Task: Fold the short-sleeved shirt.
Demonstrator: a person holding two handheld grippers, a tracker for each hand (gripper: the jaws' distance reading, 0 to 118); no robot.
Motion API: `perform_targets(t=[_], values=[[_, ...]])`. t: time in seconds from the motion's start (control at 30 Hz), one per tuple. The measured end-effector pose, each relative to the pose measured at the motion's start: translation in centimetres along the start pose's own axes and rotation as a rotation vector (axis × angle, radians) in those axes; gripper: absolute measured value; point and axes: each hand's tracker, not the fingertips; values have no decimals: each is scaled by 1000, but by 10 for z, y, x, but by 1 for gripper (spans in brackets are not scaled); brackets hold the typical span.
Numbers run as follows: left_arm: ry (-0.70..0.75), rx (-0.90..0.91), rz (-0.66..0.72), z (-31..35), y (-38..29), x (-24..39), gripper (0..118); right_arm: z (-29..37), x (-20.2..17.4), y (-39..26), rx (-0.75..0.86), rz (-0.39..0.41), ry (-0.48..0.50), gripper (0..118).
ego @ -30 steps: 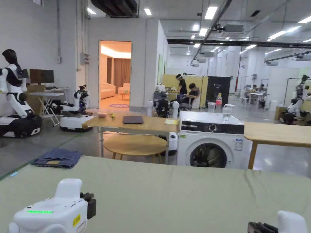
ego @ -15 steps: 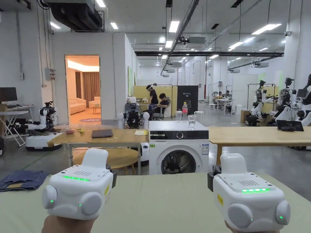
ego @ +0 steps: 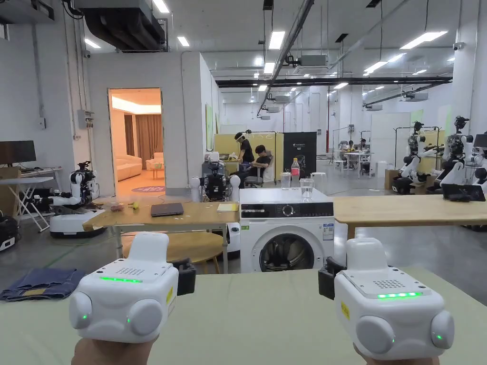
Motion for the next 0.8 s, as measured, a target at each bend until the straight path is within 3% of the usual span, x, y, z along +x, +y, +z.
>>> perform_targets(t=[0.03,0.07,0.13,0.17,0.43,0.8], values=[[0,5,3,0,0,0,99,0,1,0,0,-3,3,65],[-1,10,5,1,0,0,106,0,0,0,-1,-5,9,77],[11,26,3,3,0,0,109,1,0,0,2,-6,20,96],[20,31,2,4,0,0,109,1,0,-1,10,-3,22,99],[24,31,7,10,-2,-5,109,-3,-9,-5,10,26,-53,99],[28,21,23,6,-5,-12,109,-9,-24,-4,-111,17,-73,99]])
